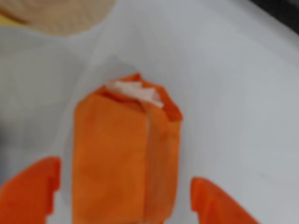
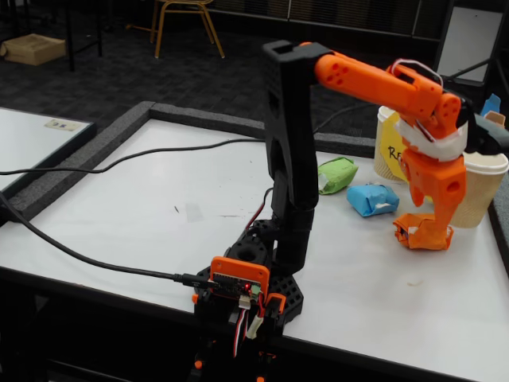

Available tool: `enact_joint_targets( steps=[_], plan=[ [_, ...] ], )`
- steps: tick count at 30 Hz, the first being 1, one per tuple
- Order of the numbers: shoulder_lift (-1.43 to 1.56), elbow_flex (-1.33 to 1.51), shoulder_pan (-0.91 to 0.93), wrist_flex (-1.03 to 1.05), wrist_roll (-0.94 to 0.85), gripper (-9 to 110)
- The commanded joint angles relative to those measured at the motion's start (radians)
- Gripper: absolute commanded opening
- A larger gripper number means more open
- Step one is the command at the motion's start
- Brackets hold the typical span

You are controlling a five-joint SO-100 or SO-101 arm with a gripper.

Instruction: Sort rubbish by color.

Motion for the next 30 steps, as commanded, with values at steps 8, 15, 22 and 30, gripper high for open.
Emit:
enact_joint_targets(
  steps=[8,15,22,30],
  plan=[
    [-0.081,-0.044,0.011,-0.089,-0.011,3],
    [-0.049,-0.155,-0.008,0.158,-0.008,0],
    [0.078,-0.235,-0.012,0.327,-0.006,0],
    [0.380,-0.242,-0.012,0.514,-0.006,0]
  ],
)
